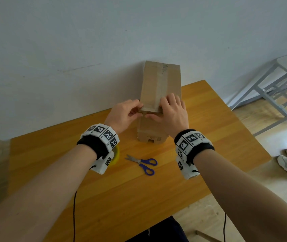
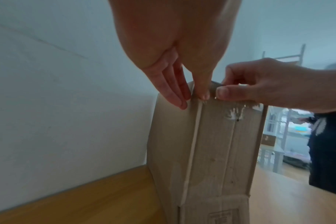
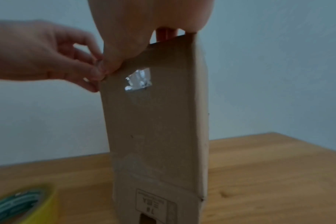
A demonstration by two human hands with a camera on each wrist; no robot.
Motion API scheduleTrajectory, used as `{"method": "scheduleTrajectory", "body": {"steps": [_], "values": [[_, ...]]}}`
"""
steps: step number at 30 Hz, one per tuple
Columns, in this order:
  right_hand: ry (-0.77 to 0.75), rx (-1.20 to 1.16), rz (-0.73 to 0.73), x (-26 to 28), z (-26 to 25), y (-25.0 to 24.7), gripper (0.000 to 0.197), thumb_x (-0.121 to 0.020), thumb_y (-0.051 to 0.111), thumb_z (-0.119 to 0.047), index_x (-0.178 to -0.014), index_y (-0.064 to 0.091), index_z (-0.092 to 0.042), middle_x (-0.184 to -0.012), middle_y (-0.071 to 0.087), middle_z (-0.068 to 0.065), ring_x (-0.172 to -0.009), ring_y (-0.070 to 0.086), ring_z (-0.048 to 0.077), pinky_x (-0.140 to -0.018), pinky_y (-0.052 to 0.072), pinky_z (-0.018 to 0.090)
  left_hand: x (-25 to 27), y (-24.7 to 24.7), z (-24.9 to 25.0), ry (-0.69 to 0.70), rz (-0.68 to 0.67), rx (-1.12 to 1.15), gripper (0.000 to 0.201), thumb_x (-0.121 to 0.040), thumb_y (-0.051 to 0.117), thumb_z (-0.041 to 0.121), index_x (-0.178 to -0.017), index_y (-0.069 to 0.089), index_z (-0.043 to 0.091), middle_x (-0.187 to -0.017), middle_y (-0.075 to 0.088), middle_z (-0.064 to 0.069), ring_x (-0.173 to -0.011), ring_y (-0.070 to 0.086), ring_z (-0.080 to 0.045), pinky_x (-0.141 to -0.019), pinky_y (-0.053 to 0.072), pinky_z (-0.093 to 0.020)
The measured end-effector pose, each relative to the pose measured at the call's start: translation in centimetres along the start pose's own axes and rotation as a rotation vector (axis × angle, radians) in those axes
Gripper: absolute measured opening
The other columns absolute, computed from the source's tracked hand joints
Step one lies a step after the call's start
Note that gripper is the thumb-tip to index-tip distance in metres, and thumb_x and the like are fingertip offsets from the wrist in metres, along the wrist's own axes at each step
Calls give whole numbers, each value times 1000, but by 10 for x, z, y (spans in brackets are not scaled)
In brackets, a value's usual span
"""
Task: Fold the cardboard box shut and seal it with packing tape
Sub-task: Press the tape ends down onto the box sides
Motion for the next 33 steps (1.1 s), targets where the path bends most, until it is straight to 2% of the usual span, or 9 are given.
{"method": "scheduleTrajectory", "body": {"steps": [2, 5, 9, 14, 18, 20, 25, 30, 33], "values": [[-13, 16, -54, -1, -2, 5, 51, -78, 60, -57, -98, 58, -10, -100, 58, 10, -88, 55, 28, -79, 45, 41, -3, 1, 2, 50, -29, -45, 17, -85, 64, 13, -101, 62, 9, -99, 67, -7, -88, 64, -18, -80, 55, -34], [-112, 40, -99, 2, 0, 10, 50, -89, 46, -51, -123, 60, -17, -120, 61, 12, -105, 59, 32, -90, 46, 44, -6, 2, 4, 97, -47, -108, 16, -87, 62, 18, -101, 61, 11, -94, 65, -7, -83, 63, -22, -72, 55, -39], [-173, 80, -131, 6, 14, 8, 51, -94, 38, -49, -133, 55, -21, -131, 59, 11, -117, 57, 30, -99, 44, 43, -4, 1, 4, 142, -51, -158, 19, -88, 60, 25, -103, 61, 13, -93, 65, -5, -79, 62, -20, -66, 55, -37], [-134, 70, -219, 13, 40, -1, 59, -95, 23, -55, -139, 46, -25, -143, 47, 11, -131, 46, 30, -108, 36, 44, -6, 1, 5, 164, -56, -164, 20, -88, 60, 26, -102, 63, 11, -91, 65, -3, -76, 61, -16, -63, 56, -32], [-8, -73, -252, 21, 61, -5, 66, -90, 21, -60, -147, 29, -27, -157, 22, 6, -144, 22, 24, -110, 32, 40, -7, 5, 7, 173, -66, -160, 19, -89, 59, 27, -99, 62, 11, -87, 64, -1, -73, 61, -15, -62, 56, -31], [40, -144, -256, 25, 70, -7, 68, -90, 26, -57, -149, 22, -25, -159, 14, 1, -145, 18, 19, -105, 39, 37, -7, 6, 7, 172, -66, -148, 18, -88, 59, 26, -98, 61, 11, -85, 64, -2, -72, 61, -16, -62, 56, -32], [70, -203, -301, 29, 77, -12, 67, -96, 38, -43, -152, 10, -19, -159, 9, -5, -136, 38, 20, -94, 47, 34, -6, 7, 7, 151, -70, -124, 17, -87, 61, 22, -97, 62, 9, -85, 66, -3, -74, 62, -16, -67, 56, -31], [-17, -188, -350, 31, 81, -18, 65, -96, 29, -45, -152, 10, -21, -159, 11, -6, -138, 35, 18, -96, 45, 31, -5, -3, 2, 89, -79, -35, 23, -85, 61, 22, -103, 66, 8, -94, 69, -2, -82, 63, -10, -72, 48, -11], [7, -193, -327, 30, 80, -19, 59, -98, 33, -41, -151, 16, -23, -158, 15, -8, -134, 42, 19, -93, 48, 34, -8, -3, 6, 72, -99, -52, 22, -86, 60, 22, -103, 66, 8, -94, 70, -3, -80, 64, -12, -70, 47, -11]]}}
Point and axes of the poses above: each hand's wrist, its own x-axis away from the middle knuckle, its own y-axis out of the palm, z = x × y, the point moved 3 cm from there along -x, towards the middle knuckle
